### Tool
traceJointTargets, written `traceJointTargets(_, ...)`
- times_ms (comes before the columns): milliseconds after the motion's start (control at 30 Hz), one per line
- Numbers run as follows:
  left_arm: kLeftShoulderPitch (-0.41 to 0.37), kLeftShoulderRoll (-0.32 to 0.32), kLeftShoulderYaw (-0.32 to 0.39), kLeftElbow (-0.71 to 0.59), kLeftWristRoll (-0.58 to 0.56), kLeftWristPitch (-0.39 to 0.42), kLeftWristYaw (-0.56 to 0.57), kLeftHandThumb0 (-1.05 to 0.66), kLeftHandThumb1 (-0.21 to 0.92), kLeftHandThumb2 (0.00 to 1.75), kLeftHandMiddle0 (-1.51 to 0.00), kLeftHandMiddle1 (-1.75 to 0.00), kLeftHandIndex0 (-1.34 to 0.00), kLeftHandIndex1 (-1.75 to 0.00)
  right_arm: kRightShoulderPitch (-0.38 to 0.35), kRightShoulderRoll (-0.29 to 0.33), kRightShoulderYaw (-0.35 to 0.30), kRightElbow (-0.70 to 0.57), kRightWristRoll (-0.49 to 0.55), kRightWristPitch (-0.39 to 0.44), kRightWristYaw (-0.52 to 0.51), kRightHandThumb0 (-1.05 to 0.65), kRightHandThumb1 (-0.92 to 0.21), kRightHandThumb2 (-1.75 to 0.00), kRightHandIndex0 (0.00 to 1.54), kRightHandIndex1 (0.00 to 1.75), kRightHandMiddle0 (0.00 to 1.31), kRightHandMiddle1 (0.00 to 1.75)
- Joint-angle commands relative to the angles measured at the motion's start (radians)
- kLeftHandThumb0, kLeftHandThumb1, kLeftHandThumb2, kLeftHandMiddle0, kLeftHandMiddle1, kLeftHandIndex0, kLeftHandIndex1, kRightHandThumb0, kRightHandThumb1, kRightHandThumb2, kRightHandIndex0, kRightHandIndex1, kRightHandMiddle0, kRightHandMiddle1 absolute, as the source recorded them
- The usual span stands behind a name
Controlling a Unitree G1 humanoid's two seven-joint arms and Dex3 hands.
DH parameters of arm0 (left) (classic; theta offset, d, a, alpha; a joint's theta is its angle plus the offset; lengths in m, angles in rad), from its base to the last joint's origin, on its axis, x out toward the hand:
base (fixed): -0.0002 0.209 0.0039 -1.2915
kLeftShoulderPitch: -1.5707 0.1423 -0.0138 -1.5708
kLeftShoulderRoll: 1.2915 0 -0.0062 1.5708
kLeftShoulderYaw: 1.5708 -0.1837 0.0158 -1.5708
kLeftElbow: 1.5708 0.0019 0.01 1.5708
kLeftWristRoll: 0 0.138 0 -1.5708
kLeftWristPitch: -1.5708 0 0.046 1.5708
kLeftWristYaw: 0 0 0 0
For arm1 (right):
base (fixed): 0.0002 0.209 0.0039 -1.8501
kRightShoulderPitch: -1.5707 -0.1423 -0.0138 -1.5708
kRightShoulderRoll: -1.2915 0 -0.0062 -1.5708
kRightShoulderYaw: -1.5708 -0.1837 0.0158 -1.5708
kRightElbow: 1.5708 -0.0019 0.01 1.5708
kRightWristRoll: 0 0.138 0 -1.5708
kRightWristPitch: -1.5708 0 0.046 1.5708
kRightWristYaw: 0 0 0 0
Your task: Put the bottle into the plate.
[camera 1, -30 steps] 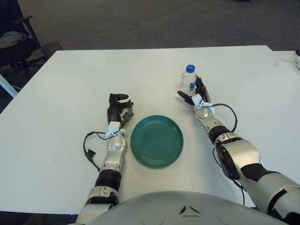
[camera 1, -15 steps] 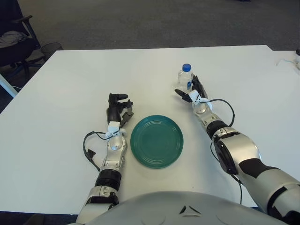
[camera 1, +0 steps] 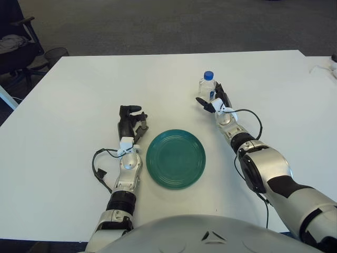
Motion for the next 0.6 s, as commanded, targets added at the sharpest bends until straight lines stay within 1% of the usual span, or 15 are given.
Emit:
traceJointTargets(0,0.093,0.014,0.02,0.049,0.002,0.028,0.004,-0.37,0.73,0.79,-0.6,-1.17,-0.3,-1.75,-0.025,0.014,-0.013,0.01,0.015,0.019,0.012,-1.05,-0.92,-0.33,0.09,0.02,0.0,0.25)
traceJointTargets(333,0.101,0.014,0.031,0.036,0.006,0.027,0.019,-0.37,0.75,0.77,-0.61,-1.16,-0.3,-1.75,-0.02,0.03,-0.038,0.014,0.031,0.034,0.025,-1.05,-0.92,-0.32,0.12,0.03,0.0,0.32)
traceJointTargets(400,0.102,0.013,0.032,0.033,0.008,0.03,0.021,-0.37,0.75,0.77,-0.61,-1.16,-0.29,-1.75,-0.018,0.032,-0.046,0.015,0.036,0.038,0.024,-1.05,-0.92,-0.32,0.14,0.03,0.0,0.36)
traceJointTargets(467,0.101,0.012,0.034,0.031,0.008,0.034,0.022,-0.37,0.75,0.76,-0.62,-1.16,-0.29,-1.75,-0.018,0.033,-0.056,0.015,0.042,0.039,0.022,-1.05,-0.92,-0.29,0.17,0.05,0.0,0.43)
traceJointTargets(500,0.102,0.011,0.035,0.029,0.007,0.036,0.022,-0.37,0.75,0.76,-0.62,-1.17,-0.29,-1.75,-0.017,0.034,-0.059,0.015,0.043,0.038,0.021,-1.04,-0.92,-0.28,0.2,0.1,0.0,0.53)
traceJointTargets(533,0.102,0.01,0.036,0.027,0.006,0.039,0.022,-0.37,0.75,0.76,-0.62,-1.16,-0.29,-1.75,-0.016,0.034,-0.064,0.015,0.045,0.037,0.02,-1.04,-0.92,-0.27,0.2,0.14,0.0,0.57)
traceJointTargets(567,0.103,0.01,0.037,0.026,0.006,0.04,0.023,-0.37,0.75,0.76,-0.62,-1.16,-0.29,-1.75,-0.015,0.035,-0.067,0.015,0.046,0.035,0.019,-1.03,-0.92,-0.26,0.17,0.32,0.0,0.67)
